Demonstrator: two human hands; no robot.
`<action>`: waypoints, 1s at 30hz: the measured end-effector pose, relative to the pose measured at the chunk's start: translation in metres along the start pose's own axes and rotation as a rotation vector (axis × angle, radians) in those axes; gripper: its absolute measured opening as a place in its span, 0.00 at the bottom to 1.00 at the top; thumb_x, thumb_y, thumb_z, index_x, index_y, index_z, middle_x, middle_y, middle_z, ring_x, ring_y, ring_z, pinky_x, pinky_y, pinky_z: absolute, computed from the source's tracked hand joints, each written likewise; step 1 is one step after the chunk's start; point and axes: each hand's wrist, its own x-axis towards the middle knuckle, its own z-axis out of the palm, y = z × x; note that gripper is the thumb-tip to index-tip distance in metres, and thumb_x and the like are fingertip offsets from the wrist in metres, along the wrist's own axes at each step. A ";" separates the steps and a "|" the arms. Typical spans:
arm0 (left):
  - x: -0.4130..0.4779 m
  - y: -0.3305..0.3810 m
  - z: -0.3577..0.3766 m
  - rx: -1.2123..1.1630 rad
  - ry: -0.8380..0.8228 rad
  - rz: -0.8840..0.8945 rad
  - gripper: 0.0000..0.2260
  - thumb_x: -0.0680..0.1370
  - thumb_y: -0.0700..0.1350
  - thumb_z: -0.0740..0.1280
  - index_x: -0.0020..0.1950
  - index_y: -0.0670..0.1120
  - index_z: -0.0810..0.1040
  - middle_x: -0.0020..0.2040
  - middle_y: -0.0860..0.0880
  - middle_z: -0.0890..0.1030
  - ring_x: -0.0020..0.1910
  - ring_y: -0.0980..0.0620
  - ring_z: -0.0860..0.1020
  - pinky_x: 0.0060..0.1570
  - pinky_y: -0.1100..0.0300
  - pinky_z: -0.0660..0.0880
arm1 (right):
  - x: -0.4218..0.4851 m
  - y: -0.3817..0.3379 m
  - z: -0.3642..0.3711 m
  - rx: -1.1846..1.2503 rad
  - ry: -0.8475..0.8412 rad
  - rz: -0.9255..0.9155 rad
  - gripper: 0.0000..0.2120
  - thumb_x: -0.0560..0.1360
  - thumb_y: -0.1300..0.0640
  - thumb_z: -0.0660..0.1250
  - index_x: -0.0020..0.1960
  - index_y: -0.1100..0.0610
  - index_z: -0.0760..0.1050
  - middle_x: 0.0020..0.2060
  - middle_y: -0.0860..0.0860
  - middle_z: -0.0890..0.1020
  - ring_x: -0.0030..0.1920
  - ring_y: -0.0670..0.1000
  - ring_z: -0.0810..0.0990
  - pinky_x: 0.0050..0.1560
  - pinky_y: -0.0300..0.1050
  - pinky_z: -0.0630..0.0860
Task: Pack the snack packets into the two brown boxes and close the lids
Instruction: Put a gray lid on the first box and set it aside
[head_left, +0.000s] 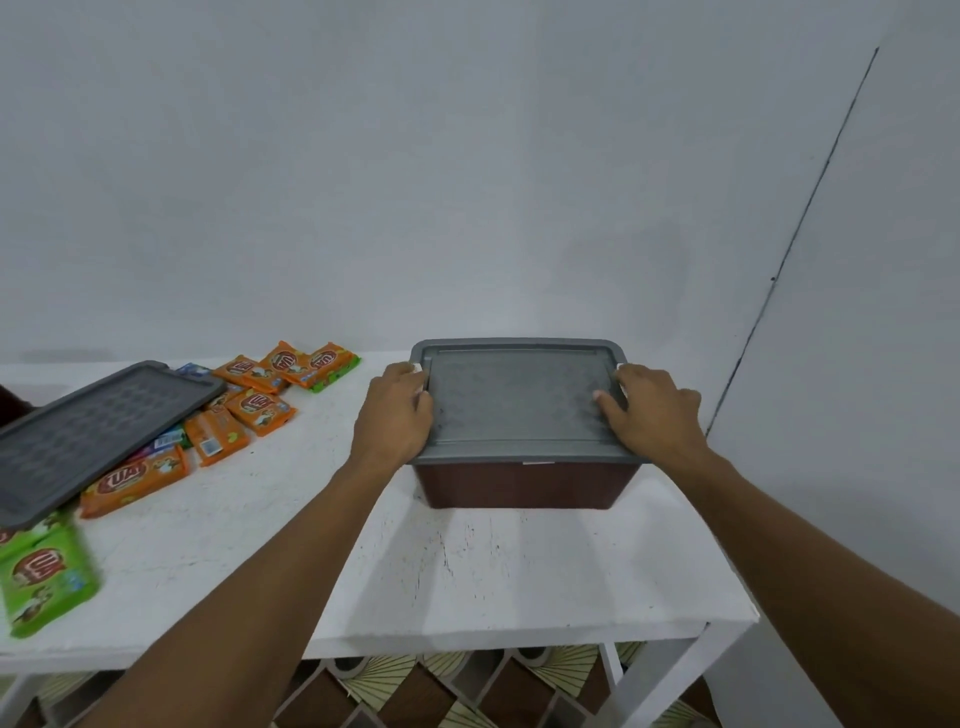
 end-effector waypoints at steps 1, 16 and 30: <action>-0.004 -0.001 -0.001 -0.011 -0.012 0.033 0.17 0.82 0.44 0.56 0.70 0.42 0.73 0.72 0.45 0.70 0.68 0.45 0.68 0.67 0.52 0.66 | -0.006 -0.004 0.000 0.026 0.010 -0.040 0.18 0.80 0.42 0.55 0.55 0.52 0.77 0.53 0.49 0.78 0.57 0.53 0.75 0.59 0.57 0.68; -0.051 -0.087 -0.052 0.371 -0.174 0.167 0.19 0.83 0.54 0.56 0.70 0.50 0.73 0.70 0.49 0.72 0.69 0.47 0.69 0.63 0.49 0.68 | -0.063 -0.145 0.022 0.271 -0.009 -0.451 0.17 0.78 0.48 0.64 0.65 0.51 0.73 0.64 0.49 0.75 0.62 0.50 0.72 0.65 0.51 0.71; 0.018 -0.249 -0.072 0.466 -0.219 0.005 0.22 0.81 0.57 0.57 0.74 0.54 0.66 0.76 0.48 0.63 0.75 0.45 0.59 0.72 0.43 0.56 | -0.018 -0.347 0.141 0.410 0.028 -0.419 0.19 0.75 0.51 0.59 0.64 0.52 0.73 0.63 0.50 0.75 0.63 0.53 0.71 0.60 0.52 0.69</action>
